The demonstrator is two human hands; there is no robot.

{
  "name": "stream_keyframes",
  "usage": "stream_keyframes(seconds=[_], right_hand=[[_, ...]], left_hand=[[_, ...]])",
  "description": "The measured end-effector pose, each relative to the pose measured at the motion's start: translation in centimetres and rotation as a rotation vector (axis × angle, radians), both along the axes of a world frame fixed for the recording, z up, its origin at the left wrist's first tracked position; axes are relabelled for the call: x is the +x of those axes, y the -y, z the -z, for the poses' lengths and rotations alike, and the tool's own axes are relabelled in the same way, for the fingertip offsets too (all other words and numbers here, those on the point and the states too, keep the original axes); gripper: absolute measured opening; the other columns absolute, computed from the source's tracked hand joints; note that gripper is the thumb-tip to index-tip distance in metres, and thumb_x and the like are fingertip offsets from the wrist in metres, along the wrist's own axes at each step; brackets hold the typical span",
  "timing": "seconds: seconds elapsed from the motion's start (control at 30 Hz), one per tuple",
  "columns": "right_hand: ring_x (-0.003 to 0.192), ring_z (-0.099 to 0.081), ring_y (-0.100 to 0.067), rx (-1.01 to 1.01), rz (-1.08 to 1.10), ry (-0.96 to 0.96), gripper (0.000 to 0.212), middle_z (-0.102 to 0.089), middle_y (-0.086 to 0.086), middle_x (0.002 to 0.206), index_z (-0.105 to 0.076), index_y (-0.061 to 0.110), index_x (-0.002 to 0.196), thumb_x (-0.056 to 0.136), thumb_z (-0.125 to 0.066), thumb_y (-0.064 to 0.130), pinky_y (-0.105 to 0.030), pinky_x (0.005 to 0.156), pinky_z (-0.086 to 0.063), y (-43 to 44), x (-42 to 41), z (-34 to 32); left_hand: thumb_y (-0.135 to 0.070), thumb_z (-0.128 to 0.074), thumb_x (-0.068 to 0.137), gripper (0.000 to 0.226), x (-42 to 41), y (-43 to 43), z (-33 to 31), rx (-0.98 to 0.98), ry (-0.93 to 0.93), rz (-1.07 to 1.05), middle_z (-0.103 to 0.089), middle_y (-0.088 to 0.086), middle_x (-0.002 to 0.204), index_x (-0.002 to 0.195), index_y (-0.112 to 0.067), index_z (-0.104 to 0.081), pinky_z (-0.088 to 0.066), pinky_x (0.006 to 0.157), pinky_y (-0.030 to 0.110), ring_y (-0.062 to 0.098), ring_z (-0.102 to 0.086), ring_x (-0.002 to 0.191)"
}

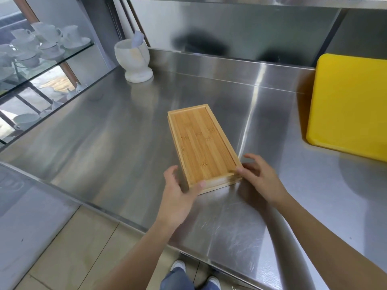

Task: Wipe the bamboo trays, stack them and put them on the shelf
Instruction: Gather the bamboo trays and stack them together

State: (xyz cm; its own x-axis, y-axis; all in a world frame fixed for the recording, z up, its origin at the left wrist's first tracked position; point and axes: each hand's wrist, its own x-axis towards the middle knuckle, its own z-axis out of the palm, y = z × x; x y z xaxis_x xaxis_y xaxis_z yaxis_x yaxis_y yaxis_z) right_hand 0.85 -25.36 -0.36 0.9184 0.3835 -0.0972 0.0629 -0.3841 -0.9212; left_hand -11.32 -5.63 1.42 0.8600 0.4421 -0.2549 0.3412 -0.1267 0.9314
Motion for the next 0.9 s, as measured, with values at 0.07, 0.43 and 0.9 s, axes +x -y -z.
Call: stream_keyframes(seconds=[0.07,0.43,0.9], right_hand=[[0.102,-0.062,-0.019,0.166,0.158,-0.239,0.054,-0.066,-0.008,0.109,-0.057,0.016,0.112,0.074,-0.063,0.053,-0.028,0.087,-0.048,-0.7,0.9,-0.3],[0.105,-0.059,-0.017,0.096,-0.034,-0.513,0.052,-0.064,-0.002,0.118,-0.057,0.016,0.12,0.085,-0.05,0.053,-0.033,0.092,-0.045,-4.6,5.6,-2.7],[0.09,-0.059,-0.014,0.041,-0.081,-0.49,0.038,-0.061,0.007,0.098,-0.054,0.026,0.101,0.081,-0.05,0.058,-0.036,0.079,-0.046,-10.3,10.6,-2.6]], left_hand=[[-0.056,-0.062,0.078,0.081,1.6,-1.2,-0.8,-0.375,-0.096,-0.185,-0.034,0.001,0.148,0.142,-0.022,-0.026,-0.028,0.11,0.036,0.019,-0.033,0.135],[-0.069,-0.036,0.084,0.067,8.6,-3.6,-0.7,-0.546,-0.111,-0.09,-0.057,0.005,0.133,0.135,-0.027,-0.044,-0.036,0.108,0.052,0.027,-0.054,0.12],[-0.071,-0.033,0.083,0.077,12.6,-5.4,1.0,-0.549,0.045,-0.105,-0.04,0.009,0.148,0.147,-0.028,-0.023,-0.03,0.111,0.056,0.03,-0.042,0.133]])
